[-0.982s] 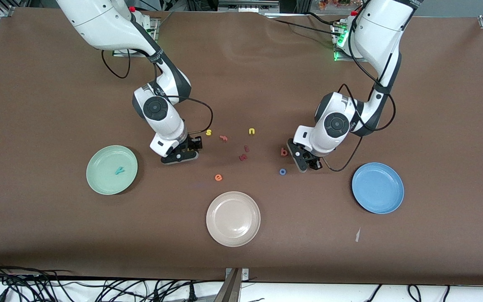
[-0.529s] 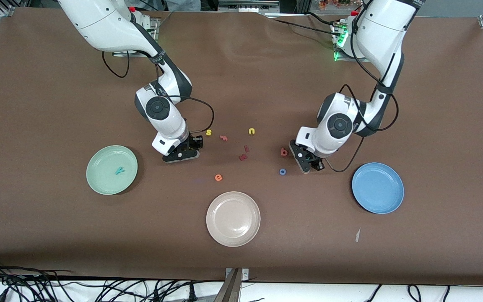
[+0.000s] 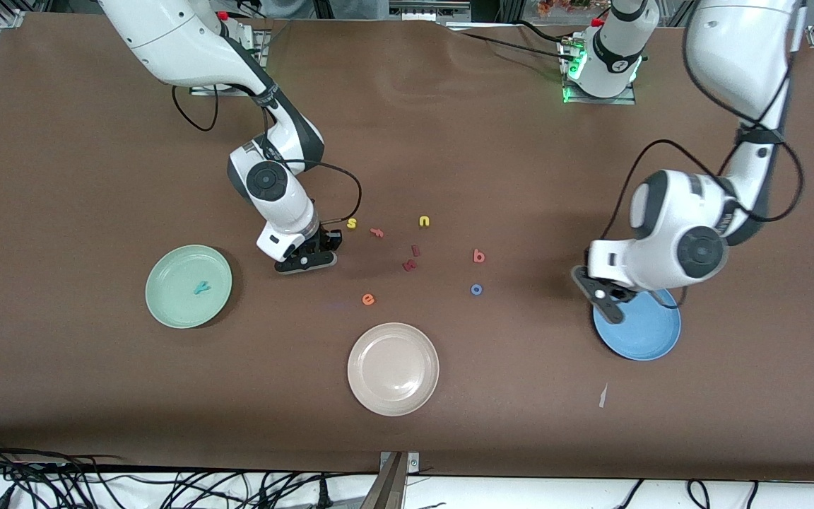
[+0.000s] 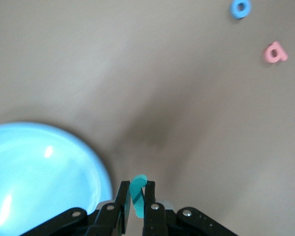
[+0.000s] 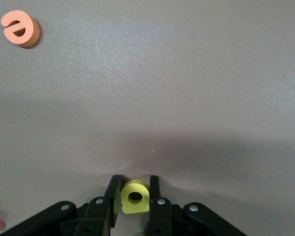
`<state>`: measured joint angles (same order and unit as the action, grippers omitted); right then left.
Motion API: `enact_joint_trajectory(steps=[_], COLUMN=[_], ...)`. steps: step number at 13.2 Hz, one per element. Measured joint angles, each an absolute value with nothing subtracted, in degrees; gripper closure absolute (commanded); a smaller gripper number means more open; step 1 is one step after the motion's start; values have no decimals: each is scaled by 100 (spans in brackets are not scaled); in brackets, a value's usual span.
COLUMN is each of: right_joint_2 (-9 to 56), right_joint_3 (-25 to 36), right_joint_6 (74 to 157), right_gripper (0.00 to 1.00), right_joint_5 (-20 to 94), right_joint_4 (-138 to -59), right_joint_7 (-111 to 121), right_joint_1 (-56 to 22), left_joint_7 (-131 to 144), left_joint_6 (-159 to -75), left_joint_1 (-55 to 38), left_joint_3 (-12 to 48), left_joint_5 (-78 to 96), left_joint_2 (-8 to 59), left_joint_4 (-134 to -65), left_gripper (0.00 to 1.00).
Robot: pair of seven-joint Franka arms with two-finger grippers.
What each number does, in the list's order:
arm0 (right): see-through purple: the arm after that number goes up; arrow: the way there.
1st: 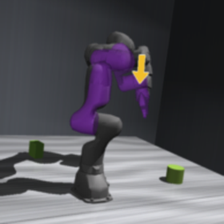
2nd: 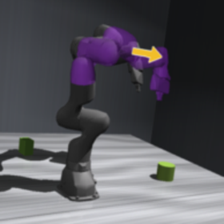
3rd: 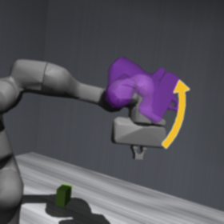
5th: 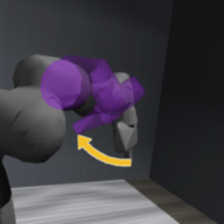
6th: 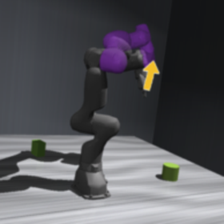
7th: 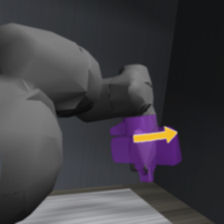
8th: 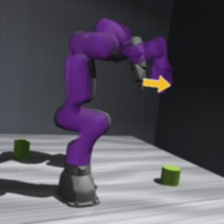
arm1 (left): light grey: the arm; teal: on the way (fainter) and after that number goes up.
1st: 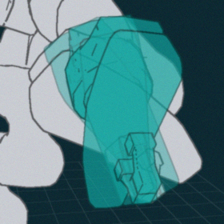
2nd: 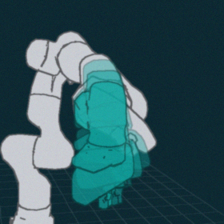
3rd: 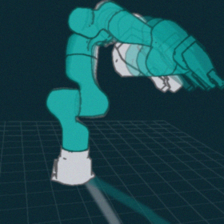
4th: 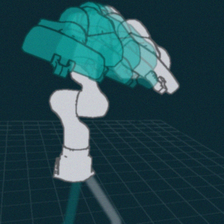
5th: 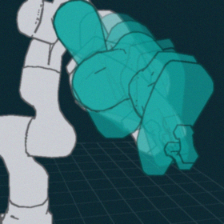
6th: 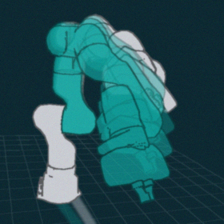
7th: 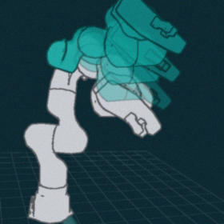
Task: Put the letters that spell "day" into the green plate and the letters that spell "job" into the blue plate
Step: 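Release the yellow letter on the green plate while the left gripper releases j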
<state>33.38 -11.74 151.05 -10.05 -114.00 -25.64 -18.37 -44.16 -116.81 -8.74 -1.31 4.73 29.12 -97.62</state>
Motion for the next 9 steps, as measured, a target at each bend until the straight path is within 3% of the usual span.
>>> enact_joint_trajectory(steps=[1, 4, 5, 6, 7, 9], right_joint_2=[3327, 3016, 2853, 2701, 2583, 2500], right_joint_3=[-1165, -1110, -1095, -1061, -998, -869], right_joint_6=[15105, 14588, 14339, 14148, 14024, 13934], right_gripper=[91, 91, 91, 90, 90, 87], right_joint_5=[-1039, -1057, -1057, -1057, -1057, -1057], right_joint_4=[-11386, -11247, -11200, -11183, -11182, -11183], right_joint_7=[-2517, -1630, -1234, -809, -358, 538], right_joint_1=[-1813, -1448, -1263, -1079, -897, -500], left_joint_7=[-4416, -4412, -4409, -4382, -4281, -4001], left_joint_6=[-11657, -11772, -11851, -11901, -11921, -11923], left_joint_1=[-760, -493, -431, -396, -386, -385], left_joint_3=[-199, -292, -293, -294, -293, -289], left_joint_5=[450, 411, 411, 411, 411, 410], left_joint_2=[2925, 3235, 3419, 3613, 3788, 4028], left_joint_4=[-9755, -9712, -9610, -9460, -9285, -8968], left_gripper=[85, 84, 76, 53, 1, 0])
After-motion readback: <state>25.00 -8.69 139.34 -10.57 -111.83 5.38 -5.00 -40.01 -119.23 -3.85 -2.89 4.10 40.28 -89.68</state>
